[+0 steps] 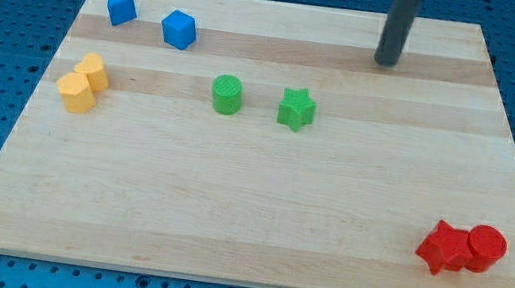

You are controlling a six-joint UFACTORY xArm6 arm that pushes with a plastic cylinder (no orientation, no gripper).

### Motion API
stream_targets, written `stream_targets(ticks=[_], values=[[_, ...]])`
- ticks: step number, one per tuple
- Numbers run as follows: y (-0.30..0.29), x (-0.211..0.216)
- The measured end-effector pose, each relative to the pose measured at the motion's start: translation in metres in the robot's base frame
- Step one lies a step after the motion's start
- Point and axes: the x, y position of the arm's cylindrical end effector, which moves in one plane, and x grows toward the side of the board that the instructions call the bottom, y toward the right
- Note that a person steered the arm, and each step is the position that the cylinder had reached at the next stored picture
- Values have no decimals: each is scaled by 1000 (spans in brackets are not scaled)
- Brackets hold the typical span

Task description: Slide the green circle towards the top center of the board

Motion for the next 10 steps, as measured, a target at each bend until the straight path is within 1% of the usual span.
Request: stream_targets(ticks=[1, 2, 3, 4, 5, 6, 7, 8, 9, 10], values=[[-12, 64], [-61, 115], [-155, 139], [-234, 140], [-237, 105], [-215, 91], [-214, 91], [-208, 103], [-190, 96], [-190, 53]])
